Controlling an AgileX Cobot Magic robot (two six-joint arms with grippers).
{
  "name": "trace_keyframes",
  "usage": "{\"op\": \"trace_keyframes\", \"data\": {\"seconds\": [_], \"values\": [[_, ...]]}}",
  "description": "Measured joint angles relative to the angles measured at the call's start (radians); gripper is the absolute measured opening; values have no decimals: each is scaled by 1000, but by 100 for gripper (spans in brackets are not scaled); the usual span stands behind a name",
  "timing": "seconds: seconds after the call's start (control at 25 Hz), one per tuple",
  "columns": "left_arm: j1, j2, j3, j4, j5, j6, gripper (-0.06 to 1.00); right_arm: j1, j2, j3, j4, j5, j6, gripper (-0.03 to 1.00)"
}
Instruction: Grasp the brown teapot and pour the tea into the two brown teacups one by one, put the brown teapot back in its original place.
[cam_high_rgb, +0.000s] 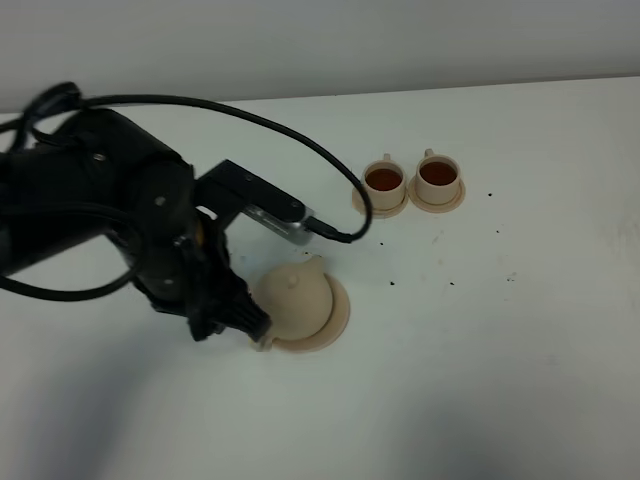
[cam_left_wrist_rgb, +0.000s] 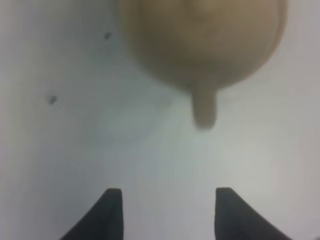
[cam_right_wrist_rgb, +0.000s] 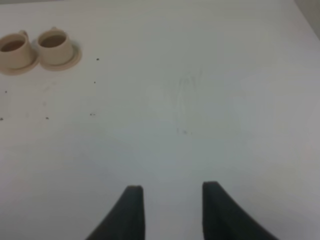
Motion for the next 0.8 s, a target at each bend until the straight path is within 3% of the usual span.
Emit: {"op": "trace_keyframes", "data": {"seconds": [0.12, 0.28, 0.48, 0.8], "values": [[105, -100, 9, 3, 144, 14, 46, 0, 0, 0, 0, 0, 0, 31], [236, -274, 105, -10, 249, 57, 46, 0, 0, 0, 0, 0, 0, 31], [358, -550, 328, -95, 232, 119, 47, 0, 0, 0, 0, 0, 0, 31], [461, -895, 585, -167, 128, 136, 47, 0, 0, 0, 0, 0, 0, 31]]}}
